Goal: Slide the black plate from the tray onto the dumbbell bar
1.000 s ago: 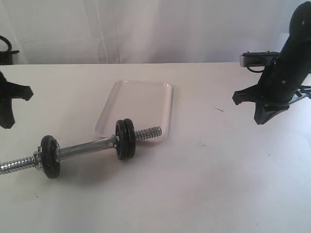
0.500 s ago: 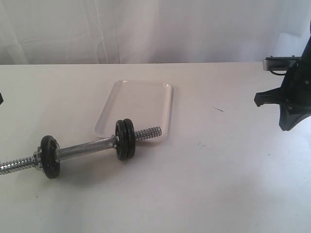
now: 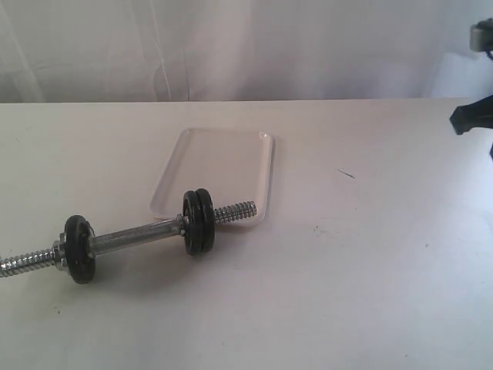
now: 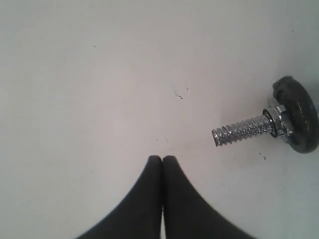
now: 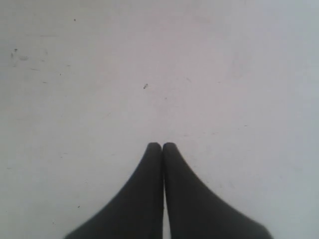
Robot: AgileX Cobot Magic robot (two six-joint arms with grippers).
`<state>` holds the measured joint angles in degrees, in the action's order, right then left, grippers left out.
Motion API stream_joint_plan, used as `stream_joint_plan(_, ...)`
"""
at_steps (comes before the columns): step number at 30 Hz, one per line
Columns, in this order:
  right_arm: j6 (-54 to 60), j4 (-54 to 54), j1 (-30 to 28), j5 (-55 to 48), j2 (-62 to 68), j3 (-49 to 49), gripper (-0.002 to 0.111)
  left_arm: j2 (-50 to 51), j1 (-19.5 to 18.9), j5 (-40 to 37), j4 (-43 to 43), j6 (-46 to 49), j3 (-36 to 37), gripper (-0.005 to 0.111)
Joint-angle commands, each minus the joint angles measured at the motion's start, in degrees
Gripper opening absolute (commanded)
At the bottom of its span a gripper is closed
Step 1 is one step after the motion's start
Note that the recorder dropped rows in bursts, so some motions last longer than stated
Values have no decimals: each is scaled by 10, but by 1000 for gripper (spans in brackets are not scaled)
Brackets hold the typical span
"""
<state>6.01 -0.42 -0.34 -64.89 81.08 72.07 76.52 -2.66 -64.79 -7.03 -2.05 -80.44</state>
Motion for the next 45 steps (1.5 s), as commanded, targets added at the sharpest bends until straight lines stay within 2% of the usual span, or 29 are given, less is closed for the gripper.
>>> stream_joint_plan(1,-3,-1,-2,14,-118,-30,0,-96,0,-52,-37,-12,36,0)
stream_joint_plan(9,1,4,-2,31,-336,-74,0,-282,0,-52,-44,-29,91,0)
stream_joint_plan(15,1,4,-2,45,-491,-95,0,-414,0,-52,-40,-29,99,0)
stream_joint_plan(23,1,4,-2,46,-647,-96,0,-573,0,-52,-35,-29,99,0)
stream_joint_plan(34,1,4,-2,20,-811,-96,0,-742,0,-52,-40,-29,99,0)
stream_joint_plan(39,1,4,-1,8,-811,-101,0,-765,0,-52,-38,-32,100,0)
stream_joint_plan(45,1,4,-1,69,-811,-168,0,-765,0,-52,-35,-32,166,0)
